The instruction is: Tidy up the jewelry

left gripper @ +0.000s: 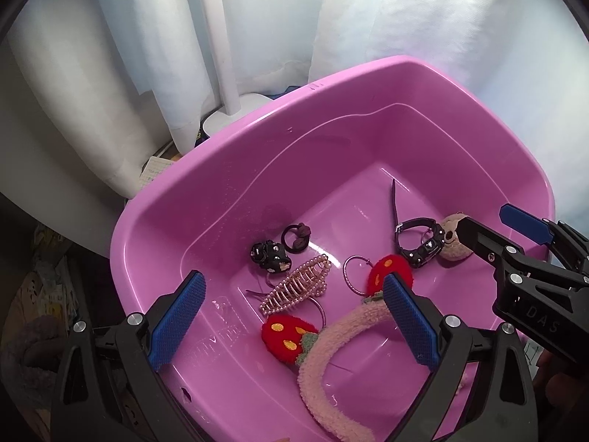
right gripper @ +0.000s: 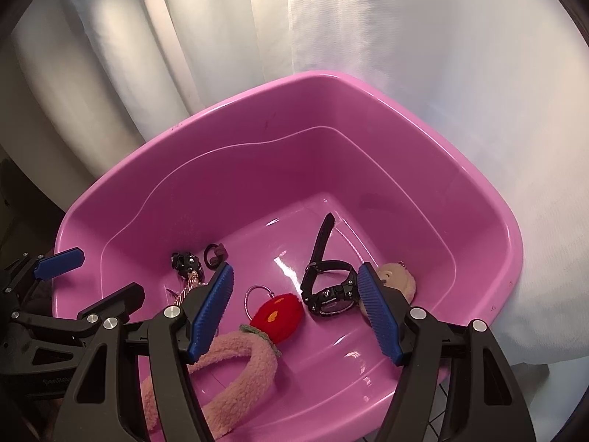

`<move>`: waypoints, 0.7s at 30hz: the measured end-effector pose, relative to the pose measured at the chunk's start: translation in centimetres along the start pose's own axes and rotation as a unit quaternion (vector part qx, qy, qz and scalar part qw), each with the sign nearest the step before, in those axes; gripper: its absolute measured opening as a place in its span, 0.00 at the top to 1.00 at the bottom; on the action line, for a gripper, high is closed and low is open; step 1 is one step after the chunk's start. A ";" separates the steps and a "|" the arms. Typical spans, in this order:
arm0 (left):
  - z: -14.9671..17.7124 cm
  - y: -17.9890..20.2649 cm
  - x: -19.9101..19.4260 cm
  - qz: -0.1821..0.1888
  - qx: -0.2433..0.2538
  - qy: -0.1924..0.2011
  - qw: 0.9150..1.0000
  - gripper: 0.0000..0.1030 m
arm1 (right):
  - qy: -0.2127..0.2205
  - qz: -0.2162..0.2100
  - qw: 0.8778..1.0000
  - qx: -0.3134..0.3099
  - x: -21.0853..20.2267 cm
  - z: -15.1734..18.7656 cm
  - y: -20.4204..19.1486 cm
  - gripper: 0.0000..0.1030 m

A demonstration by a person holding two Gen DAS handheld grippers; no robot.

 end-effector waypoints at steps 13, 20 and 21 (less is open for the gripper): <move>0.2 -0.3 -0.2 0.003 -0.001 0.000 1.000 0.08 | 0.001 0.007 1.000 -0.001 -0.1 0.4 -0.2 0.35; 0.5 -0.4 -0.2 0.003 -0.001 -0.001 1.000 0.08 | -0.001 0.009 1.000 0.001 0.0 0.7 -0.1 0.35; 0.5 -0.4 -0.2 0.003 -0.001 -0.001 1.000 0.08 | -0.001 0.010 1.000 0.001 0.0 0.7 -0.1 0.35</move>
Point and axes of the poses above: each gripper's, at about its wrist camera, not at the fingertips, and x roughly the way its jaws point, y to its right, z to its underside, the point moved 5 cm from there along x, roughly the way its jaws point, and after that the axes turned 11 degrees about x, right-handed, at the moved point
